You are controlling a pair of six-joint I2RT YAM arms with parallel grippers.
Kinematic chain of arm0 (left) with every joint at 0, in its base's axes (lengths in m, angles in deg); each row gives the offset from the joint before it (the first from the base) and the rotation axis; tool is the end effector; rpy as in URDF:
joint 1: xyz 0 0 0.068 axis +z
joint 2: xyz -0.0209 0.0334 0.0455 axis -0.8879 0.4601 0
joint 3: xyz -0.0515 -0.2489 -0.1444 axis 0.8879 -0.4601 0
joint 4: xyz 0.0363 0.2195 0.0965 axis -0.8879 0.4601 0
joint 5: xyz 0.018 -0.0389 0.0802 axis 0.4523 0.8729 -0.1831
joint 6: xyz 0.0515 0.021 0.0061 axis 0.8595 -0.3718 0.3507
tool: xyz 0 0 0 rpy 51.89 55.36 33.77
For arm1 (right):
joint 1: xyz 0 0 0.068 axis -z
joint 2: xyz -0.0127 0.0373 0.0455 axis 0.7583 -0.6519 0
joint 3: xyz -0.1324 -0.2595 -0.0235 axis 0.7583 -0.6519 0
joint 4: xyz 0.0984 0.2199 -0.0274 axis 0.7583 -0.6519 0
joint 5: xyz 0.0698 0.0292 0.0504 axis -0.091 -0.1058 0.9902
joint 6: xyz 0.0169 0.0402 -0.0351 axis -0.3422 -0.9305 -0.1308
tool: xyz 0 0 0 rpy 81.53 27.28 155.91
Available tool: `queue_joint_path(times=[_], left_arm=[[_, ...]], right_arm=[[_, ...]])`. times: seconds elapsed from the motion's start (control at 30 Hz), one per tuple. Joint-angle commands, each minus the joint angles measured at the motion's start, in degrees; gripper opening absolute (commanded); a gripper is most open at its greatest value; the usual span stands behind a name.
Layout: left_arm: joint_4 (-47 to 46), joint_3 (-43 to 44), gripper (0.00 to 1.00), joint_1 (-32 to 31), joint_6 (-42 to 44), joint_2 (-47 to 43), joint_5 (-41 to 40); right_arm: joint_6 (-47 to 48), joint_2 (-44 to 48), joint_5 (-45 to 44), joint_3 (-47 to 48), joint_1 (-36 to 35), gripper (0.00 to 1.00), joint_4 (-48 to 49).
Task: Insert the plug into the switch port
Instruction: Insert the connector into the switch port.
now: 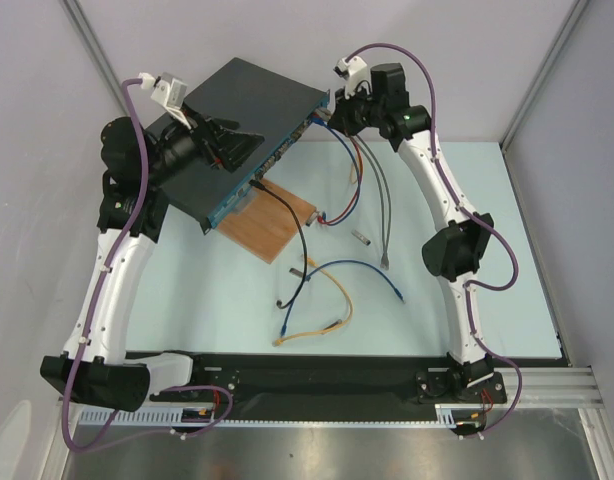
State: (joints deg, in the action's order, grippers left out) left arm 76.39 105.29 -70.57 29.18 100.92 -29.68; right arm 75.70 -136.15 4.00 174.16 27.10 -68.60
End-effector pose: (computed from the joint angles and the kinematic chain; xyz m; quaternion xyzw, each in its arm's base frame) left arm 0.2256 -0.0563 0.5069 0.1812 0.6459 -0.3924 0.6293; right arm 0.4638 0.2066 0.4052 -0.3408 0.7475 0.2299 0.5217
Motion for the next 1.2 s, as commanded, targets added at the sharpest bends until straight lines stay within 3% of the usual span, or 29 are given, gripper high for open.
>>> queue_joint_path(times=[0.0, 0.8, 1.17], left_arm=[[-2.6, -0.6, 0.91, 0.6, -1.0, -1.8, 1.2], [-4.6, -1.6, 0.91, 1.3, -2.9, -1.5, 2.4], [-5.6, -2.2, 0.90, 1.4, -3.8, -1.5, 2.8]], right_arm=[[2.0, -1.5, -0.9, 2.3, -2.3, 0.00, 1.2], [-4.4, -0.3, 3.5, 2.4, -1.7, 0.00, -3.2], [-13.7, -1.9, 1.6, 2.8, 0.5, 0.00, 3.5]])
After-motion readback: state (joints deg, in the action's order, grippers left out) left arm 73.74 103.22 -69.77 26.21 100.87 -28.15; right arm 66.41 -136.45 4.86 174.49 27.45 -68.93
